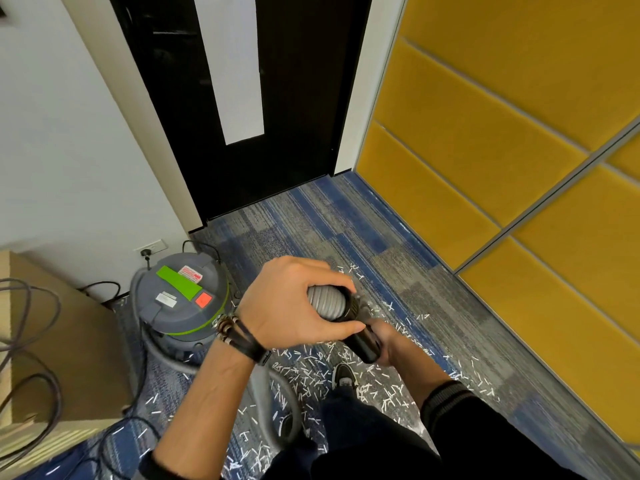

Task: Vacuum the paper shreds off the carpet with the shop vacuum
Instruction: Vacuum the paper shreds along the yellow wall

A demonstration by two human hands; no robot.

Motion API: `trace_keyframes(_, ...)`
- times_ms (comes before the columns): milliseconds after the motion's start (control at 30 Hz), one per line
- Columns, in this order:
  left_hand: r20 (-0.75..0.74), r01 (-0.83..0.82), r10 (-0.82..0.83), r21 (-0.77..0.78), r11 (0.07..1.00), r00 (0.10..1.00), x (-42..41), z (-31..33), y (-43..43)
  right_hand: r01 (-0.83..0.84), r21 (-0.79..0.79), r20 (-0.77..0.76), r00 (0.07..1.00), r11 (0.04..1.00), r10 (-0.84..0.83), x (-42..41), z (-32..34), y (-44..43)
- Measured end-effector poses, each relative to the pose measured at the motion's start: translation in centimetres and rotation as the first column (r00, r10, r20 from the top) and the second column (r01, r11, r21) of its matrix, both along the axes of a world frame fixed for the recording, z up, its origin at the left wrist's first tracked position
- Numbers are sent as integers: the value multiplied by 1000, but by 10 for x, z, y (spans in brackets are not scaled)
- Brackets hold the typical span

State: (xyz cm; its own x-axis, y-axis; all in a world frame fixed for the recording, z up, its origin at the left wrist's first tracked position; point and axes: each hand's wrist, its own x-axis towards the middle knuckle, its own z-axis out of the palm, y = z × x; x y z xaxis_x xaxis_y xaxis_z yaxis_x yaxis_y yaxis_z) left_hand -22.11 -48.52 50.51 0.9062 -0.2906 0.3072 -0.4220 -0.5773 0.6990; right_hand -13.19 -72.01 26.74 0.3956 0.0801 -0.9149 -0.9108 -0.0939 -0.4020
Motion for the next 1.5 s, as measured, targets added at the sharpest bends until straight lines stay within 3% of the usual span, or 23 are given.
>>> trace_keyframes(200, 22, 6, -7, 60, 998, 1000, 3, 6, 9, 17, 37, 53, 998, 999, -19, 10, -12, 25)
trace_keyframes(300, -23, 49, -48, 8, 999, 999, 6, -1, 7, 49, 24, 39, 998, 999, -50, 1, -14, 20)
trace_keyframes(533, -105, 62, -66, -36, 997, 992, 8, -23, 11, 70, -154, -23, 997, 986, -74, -9, -19, -23)
trace_keyframes(767, -4, -19, 19, 34, 999, 1000, -1, -10, 22, 3, -95, 42, 999, 995, 1, 15, -35, 21)
trace_keyframes(900, -46, 10, -10, 0, 1000, 999, 1, -13, 25, 19, -18, 10, 1000, 1000, -19, 11, -55, 18)
trace_keyframes(1133, -82, 45, -50, -59, 997, 995, 6, -18, 6, 85, -65, -17, 996, 994, -86, 3, -40, -10)
trace_keyframes(1300, -19, -53, 53, 6, 999, 998, -8, -18, 27, 57, -46, -1, 998, 997, -57, 13, -37, 16)
trace_keyframes(1500, -22, -32, 31, -64, 997, 999, -8, -21, 23, -17, -33, 12, 1000, 999, 17, 8, -30, 28)
